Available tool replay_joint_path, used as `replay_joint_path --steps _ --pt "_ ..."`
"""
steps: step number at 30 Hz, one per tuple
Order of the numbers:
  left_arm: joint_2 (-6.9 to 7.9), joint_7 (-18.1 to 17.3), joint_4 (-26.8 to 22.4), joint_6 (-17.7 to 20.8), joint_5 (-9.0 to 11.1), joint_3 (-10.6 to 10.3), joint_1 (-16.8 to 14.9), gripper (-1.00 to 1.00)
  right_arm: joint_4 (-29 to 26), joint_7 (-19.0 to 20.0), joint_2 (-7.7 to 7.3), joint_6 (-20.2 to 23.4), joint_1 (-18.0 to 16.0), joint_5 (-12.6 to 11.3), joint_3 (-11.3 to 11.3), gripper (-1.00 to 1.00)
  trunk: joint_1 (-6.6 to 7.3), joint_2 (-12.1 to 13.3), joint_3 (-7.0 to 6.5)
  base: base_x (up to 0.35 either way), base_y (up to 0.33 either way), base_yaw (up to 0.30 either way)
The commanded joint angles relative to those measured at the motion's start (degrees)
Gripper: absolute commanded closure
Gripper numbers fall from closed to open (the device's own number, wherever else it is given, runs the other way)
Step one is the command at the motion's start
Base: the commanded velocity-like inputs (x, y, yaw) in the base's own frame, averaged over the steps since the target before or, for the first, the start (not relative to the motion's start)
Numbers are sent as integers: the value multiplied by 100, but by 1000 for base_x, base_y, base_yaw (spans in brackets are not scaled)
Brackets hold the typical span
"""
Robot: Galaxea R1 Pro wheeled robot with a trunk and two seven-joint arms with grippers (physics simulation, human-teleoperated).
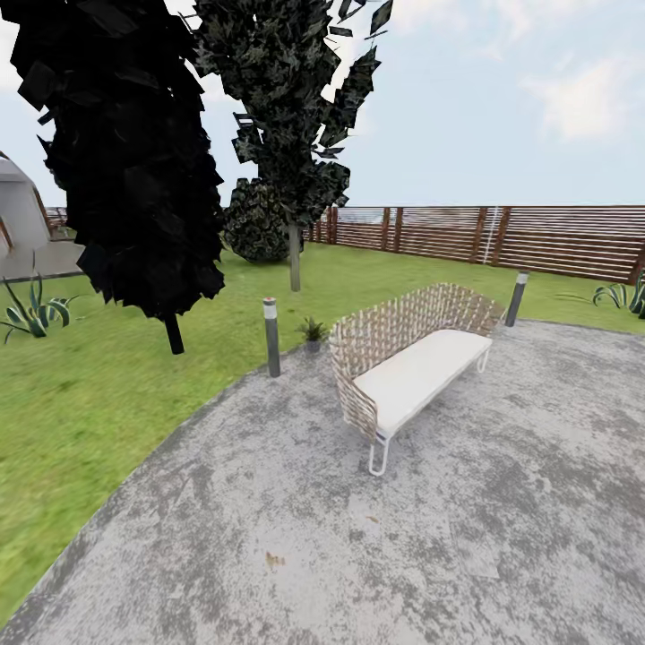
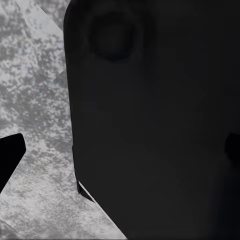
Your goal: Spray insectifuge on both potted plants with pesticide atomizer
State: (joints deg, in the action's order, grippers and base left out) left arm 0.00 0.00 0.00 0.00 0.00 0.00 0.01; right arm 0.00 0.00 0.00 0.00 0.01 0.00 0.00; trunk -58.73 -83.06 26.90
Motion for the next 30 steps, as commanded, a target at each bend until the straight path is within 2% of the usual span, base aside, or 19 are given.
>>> replay_joint_path --steps 1,5,9,13,22,26,30 --pt "33 -33 -33 -33 -6 12 -34 -100 -33 0 -33 -33 -34 14 14 -100 0 -2 3 0 0 0" --pt "-26 -29 -99 -162 40 52 -111 -100 -164 -18 41 -162 -139 8 9 -100 0 -2 3 0 0 0" --pt "-63 -25 32 -31 65 82 21 -100 -288 -25 87 -31 -182 0 -1 -100 0 -2 3 0 0 0" --pt "-25 -23 57 97 68 72 92 -100 -276 -24 76 98 -199 5 0 -100 0 -2 3 0 0 0" --pt "224 56 -234 -190 53 173 15 -100 -568 -35 -190 -112 -206 9 -8 -100 0 -2 3 0 0 0" --pt "239 61 -364 -319 53 175 -118 -100 -697 -35 -319 -241 -211 -8 -38 -100 0 -2 3 0 0 0" --pt "190 64 -495 -447 46 169 -250 -100 -827 -35 -448 -369 -241 -13 -50 -100 0 -2 3 0 0 0"
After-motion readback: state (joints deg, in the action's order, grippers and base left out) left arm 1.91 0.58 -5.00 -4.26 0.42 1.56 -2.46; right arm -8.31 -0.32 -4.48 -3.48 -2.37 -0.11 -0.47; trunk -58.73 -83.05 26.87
